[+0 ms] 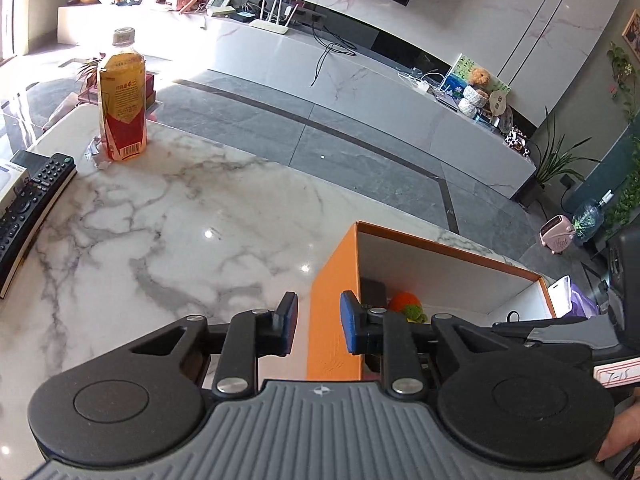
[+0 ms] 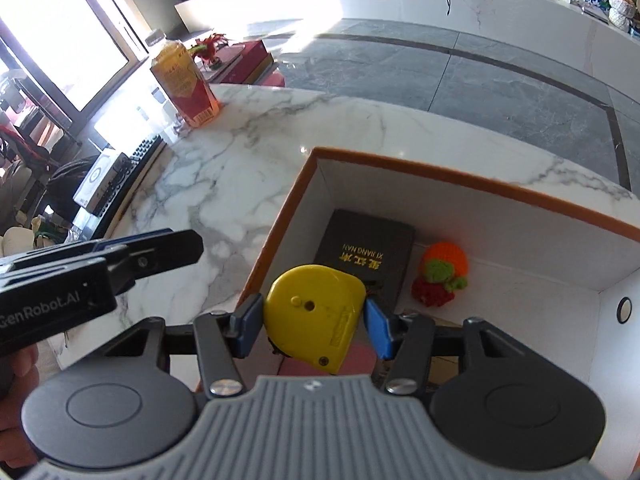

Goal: Organize objects
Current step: 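Lower the yellow tape measure into the box and open the right tool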

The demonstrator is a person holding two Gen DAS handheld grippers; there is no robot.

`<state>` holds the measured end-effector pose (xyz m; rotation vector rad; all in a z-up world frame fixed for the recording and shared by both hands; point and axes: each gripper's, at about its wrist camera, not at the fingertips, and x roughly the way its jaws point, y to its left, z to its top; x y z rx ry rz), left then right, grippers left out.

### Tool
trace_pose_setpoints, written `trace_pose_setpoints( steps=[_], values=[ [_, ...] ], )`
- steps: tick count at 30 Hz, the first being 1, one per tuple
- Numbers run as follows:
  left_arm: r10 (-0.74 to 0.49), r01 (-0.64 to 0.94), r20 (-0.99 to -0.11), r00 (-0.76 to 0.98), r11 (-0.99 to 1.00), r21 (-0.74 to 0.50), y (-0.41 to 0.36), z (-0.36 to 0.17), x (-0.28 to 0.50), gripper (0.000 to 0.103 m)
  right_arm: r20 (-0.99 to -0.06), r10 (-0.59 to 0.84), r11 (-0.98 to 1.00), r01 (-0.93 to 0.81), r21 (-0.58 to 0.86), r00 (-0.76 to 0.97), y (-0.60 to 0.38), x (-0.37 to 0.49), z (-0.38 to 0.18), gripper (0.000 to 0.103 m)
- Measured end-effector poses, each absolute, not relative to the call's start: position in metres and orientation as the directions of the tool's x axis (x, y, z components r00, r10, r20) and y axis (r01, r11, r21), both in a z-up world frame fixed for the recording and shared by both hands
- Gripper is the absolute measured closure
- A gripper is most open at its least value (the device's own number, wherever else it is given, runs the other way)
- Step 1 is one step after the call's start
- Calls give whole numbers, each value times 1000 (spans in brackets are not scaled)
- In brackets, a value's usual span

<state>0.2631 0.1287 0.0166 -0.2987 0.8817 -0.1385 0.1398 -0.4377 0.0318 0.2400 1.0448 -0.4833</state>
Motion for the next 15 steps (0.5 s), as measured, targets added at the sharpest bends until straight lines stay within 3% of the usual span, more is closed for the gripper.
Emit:
trace_pose_setpoints(
  steps=[11,15],
  values=[
    [-250,-4,-743,621,947,-322,137,11,261,76,-919,-259,853,516,-74,296,-450,157,1,47],
    [-249,-5,-742,623,947,-323,138,11,261,75,-926,-253,855,512,-79,281,-451,160,-5,51]
  ],
)
